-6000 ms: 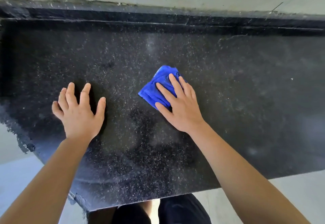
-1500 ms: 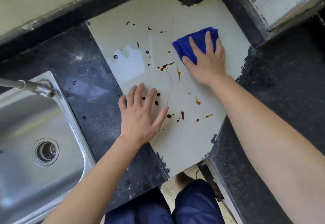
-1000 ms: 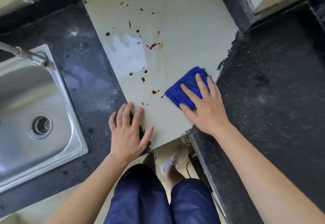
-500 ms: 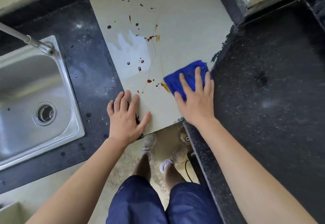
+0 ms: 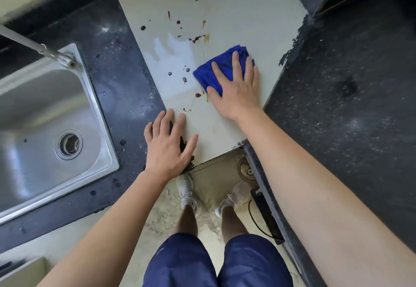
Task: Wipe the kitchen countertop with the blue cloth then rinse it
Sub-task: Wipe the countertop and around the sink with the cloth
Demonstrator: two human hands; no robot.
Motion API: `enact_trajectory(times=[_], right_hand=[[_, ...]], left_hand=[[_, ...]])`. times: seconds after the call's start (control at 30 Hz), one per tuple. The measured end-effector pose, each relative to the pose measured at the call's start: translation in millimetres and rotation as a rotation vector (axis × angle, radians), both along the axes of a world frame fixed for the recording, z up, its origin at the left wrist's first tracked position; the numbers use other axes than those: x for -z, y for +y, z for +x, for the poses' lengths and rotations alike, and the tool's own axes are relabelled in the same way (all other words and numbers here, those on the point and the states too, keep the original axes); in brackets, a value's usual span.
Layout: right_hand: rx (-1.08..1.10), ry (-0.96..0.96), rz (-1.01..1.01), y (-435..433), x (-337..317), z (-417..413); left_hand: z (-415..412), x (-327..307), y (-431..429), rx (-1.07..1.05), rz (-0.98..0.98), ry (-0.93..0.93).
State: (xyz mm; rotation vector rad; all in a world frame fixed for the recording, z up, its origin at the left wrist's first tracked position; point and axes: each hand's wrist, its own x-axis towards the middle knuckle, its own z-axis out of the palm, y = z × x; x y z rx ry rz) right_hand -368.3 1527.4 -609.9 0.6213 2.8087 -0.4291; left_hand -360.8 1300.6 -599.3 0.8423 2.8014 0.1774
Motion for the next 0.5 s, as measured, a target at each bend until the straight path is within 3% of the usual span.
enact_trajectory(times=[0.1, 0.27, 0.5], right_hand=[[0.019, 0.007, 0.018, -12, 0, 0], [-0.110, 0.110, 0.012, -47, -2, 79], [-0.080, 0.003, 0.018, -79, -4, 117]], left_hand=[[-6, -3, -8, 0.025, 0.029, 0.023], [-23, -2, -27, -0.027, 0.028, 0.047], [-43, 0, -38, -0.071, -0.004, 0.036]])
